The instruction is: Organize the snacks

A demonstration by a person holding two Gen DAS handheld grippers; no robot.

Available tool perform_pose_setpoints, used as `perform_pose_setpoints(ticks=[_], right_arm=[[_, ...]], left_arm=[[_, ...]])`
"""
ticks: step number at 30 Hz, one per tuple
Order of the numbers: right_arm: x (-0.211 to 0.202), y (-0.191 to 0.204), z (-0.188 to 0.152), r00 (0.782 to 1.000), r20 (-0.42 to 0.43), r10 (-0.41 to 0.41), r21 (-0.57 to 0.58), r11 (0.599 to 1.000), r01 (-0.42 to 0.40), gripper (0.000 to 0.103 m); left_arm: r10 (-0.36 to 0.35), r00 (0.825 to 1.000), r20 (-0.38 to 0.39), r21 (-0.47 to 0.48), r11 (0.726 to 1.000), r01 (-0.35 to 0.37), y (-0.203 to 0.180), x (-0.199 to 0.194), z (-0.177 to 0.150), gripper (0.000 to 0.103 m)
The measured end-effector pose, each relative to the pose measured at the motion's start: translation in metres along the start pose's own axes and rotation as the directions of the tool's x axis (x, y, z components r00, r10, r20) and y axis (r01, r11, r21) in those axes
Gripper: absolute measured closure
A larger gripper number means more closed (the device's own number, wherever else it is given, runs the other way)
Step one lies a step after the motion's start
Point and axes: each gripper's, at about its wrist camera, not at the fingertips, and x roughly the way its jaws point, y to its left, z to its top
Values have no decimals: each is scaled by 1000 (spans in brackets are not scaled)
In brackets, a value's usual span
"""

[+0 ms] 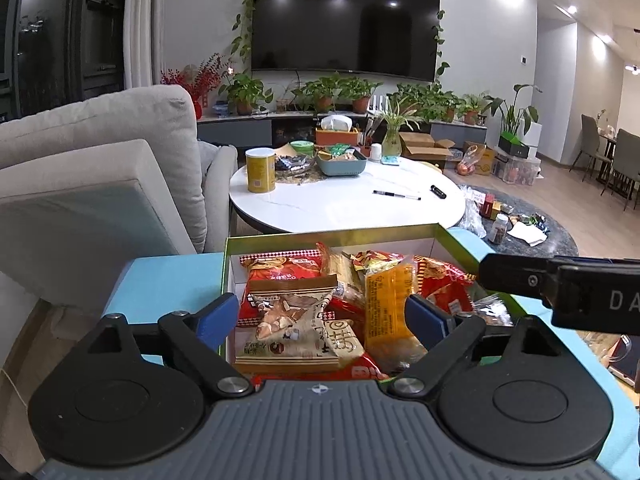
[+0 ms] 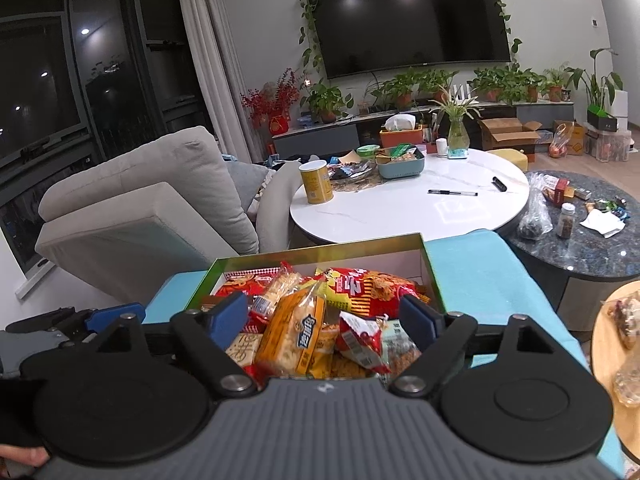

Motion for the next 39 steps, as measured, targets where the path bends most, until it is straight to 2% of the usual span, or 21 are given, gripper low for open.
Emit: perform_pose_setpoints(ticks=[13,19,25,39], right_arm=[[-58,13,-11,999,36,-15,-8,1000,16,35],[-83,16,-17,998,63,-29,-7,1000,30,35],[-102,20,-25,996,80,-35,-8,999,36,35],[-120,19,-40,996,83,-35,0,999,35,35]], left_arm=[[21,998,57,4,1000,-21,-12,-62,-9,1],[44,996,76,-2,999,-44,-14,-89,-15,1],[33,995,89,21,999,-35,-22,-113,-23,1],[55,995,86,0,998,-55,-20,-133,-40,1]])
